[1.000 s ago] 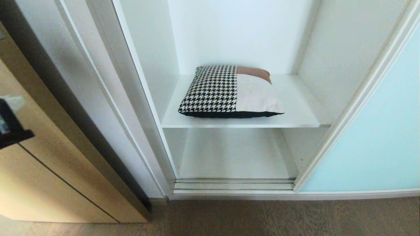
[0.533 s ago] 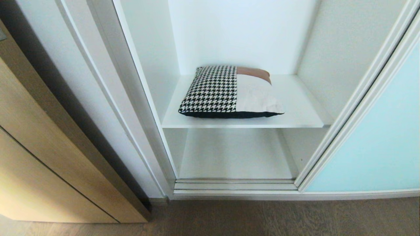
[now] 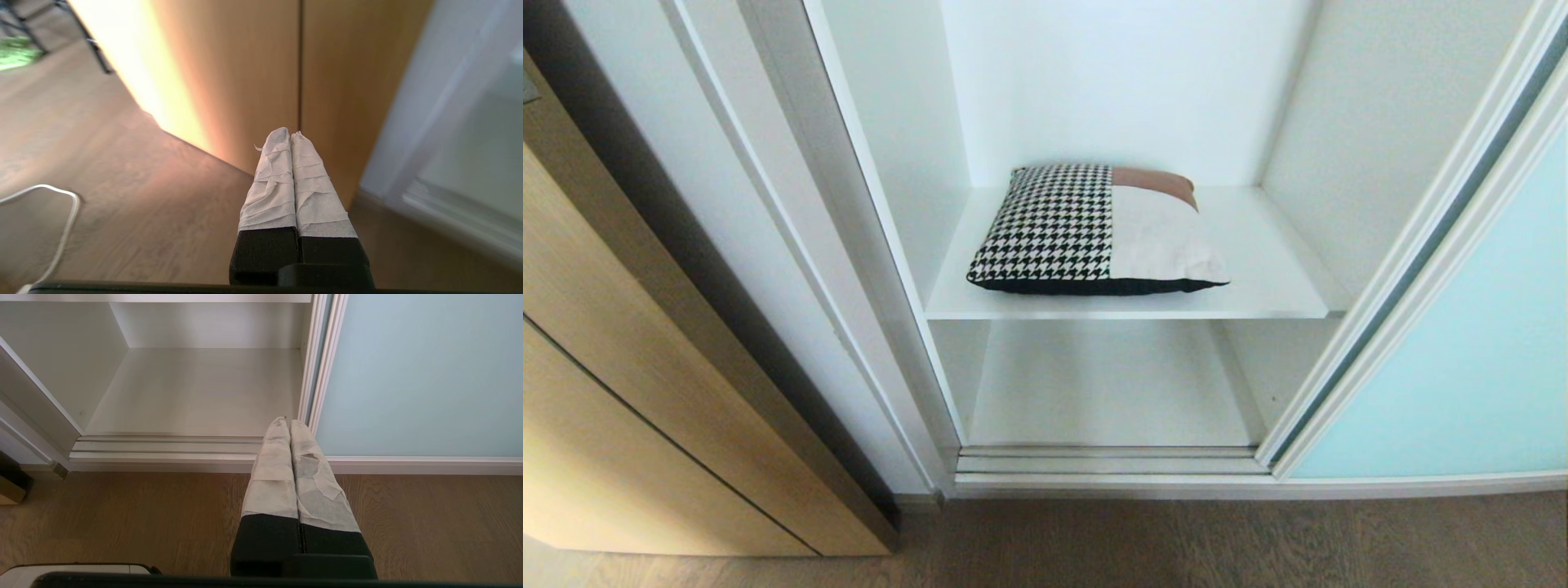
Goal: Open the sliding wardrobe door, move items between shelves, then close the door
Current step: Open the door, then place the pillow on the lower shelf
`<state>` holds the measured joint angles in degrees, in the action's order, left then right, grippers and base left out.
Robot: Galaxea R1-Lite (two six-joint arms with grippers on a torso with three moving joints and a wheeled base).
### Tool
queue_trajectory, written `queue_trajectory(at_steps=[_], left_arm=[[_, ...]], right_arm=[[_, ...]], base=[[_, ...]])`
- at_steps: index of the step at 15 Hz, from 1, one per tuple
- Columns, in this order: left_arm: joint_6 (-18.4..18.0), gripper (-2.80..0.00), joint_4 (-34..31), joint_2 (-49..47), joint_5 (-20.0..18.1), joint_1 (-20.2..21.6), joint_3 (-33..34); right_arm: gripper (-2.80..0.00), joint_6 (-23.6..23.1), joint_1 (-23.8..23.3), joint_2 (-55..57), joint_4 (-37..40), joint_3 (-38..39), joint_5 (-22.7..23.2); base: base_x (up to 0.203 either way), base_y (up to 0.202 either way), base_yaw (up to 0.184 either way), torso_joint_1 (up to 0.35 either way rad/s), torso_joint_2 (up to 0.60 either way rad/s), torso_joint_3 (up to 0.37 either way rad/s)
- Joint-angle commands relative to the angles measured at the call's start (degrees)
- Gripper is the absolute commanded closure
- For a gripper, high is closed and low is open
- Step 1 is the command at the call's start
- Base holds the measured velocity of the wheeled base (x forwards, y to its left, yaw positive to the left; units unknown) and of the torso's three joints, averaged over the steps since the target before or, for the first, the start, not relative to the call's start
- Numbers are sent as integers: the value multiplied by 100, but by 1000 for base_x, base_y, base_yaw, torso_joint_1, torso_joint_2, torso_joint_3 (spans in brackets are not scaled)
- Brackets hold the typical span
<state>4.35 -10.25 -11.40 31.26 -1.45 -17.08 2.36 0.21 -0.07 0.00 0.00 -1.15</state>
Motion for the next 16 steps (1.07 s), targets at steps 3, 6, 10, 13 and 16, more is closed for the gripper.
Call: queue_trajectory(at_steps=[3, 6, 10, 13, 16], left_arm=[[-228, 0, 251, 1130, -852, 132, 1016], [-245, 0, 669, 1130, -2164, 144, 1335], [-360, 0, 885, 1131, -3133, 145, 1612], [-321, 0, 902, 1131, -3126, 145, 1629], [-321, 0, 902, 1131, -3126, 145, 1629]], right_arm=[[0, 1, 6, -1, 0, 0, 0], [0, 2, 4, -1, 0, 1, 0], [0, 1, -3, -1, 0, 0, 0], [0, 3, 6, -1, 0, 1, 0], [0, 1, 6, -1, 0, 0, 0]], base=[[0, 0, 0, 0, 0, 0], [0, 0, 0, 0, 0, 0], [0, 0, 0, 0, 0, 0], [0, 0, 0, 0, 0, 0], [0, 0, 0, 0, 0, 0]])
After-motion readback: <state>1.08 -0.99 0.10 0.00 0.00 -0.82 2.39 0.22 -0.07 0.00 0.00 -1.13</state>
